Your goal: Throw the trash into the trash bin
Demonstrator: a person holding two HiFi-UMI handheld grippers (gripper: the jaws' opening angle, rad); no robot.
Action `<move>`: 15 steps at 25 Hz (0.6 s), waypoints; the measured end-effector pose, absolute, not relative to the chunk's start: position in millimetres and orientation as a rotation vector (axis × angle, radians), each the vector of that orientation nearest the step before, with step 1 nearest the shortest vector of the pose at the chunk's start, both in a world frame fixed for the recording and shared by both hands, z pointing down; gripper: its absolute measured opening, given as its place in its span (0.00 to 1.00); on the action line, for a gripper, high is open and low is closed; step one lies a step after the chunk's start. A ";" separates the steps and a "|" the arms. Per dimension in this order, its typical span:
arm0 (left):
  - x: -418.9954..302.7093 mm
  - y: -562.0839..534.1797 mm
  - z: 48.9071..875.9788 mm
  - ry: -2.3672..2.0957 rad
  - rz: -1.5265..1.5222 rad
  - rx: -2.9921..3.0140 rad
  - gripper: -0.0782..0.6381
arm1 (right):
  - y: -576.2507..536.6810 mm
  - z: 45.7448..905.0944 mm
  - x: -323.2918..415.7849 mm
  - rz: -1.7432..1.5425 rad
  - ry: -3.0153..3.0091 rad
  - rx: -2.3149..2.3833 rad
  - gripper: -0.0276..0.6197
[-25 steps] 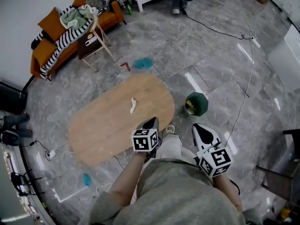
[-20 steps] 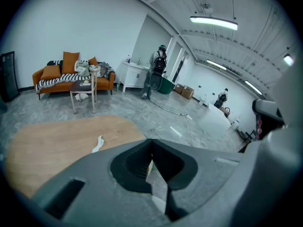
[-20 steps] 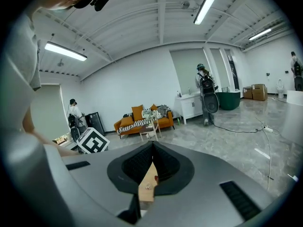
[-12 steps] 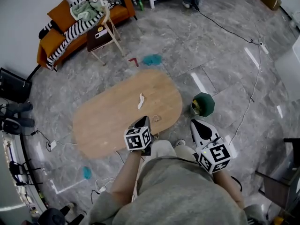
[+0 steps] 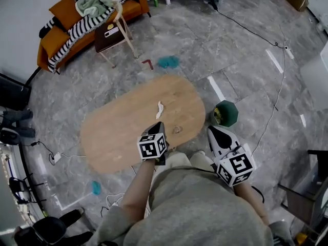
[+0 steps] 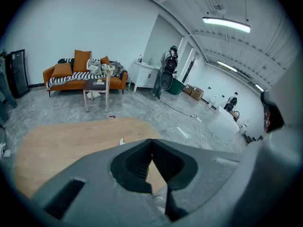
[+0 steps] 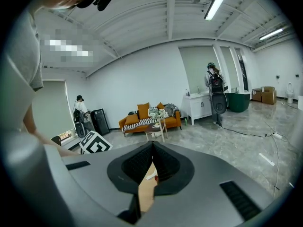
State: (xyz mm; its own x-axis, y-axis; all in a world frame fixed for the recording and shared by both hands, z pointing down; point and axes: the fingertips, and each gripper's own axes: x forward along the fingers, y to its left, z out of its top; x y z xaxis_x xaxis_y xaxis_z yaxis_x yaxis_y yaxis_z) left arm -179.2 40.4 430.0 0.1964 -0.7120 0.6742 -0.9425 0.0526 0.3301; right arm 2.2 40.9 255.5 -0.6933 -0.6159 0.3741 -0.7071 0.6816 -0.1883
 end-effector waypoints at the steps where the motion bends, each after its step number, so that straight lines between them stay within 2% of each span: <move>1: -183.1 36.8 429.6 -1.568 0.379 1.714 0.12 | 38.9 255.3 -3.8 0.464 -2.615 1.050 0.05; 15: -235.8 14.9 443.8 -1.474 0.434 1.765 0.12 | 32.5 267.1 -80.9 0.517 -2.584 1.085 0.05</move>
